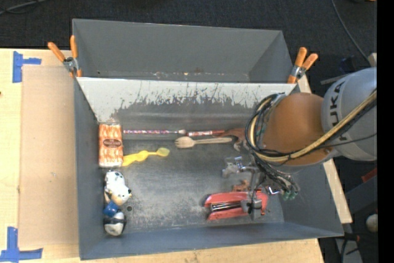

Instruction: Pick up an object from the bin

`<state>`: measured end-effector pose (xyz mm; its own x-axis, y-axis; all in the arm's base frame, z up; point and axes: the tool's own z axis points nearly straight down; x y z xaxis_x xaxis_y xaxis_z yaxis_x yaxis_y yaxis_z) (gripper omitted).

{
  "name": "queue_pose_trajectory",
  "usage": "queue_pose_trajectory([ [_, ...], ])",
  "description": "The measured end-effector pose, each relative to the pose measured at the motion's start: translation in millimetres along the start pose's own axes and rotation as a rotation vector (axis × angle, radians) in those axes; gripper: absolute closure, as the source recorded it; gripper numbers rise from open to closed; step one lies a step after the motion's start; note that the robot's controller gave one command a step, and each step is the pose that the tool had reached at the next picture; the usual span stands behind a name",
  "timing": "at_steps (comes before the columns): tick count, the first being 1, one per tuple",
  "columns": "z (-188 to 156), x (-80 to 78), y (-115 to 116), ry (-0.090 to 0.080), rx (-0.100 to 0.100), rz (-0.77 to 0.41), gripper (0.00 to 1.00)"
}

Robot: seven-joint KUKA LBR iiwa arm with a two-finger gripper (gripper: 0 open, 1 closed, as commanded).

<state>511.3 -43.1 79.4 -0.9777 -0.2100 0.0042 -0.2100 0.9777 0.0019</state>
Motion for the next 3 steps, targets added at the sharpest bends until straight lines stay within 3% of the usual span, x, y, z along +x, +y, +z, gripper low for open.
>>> queue_pose_trajectory([
  [1,9.3,45.4,-40.1,-0.005,0.002,-0.044,1.00],
  [2,9.3,45.4,-40.1,-0.005,0.002,-0.044,1.00],
  [3,-60.5,47.7,-40.0,0.002,-0.002,-0.057,1.00],
])
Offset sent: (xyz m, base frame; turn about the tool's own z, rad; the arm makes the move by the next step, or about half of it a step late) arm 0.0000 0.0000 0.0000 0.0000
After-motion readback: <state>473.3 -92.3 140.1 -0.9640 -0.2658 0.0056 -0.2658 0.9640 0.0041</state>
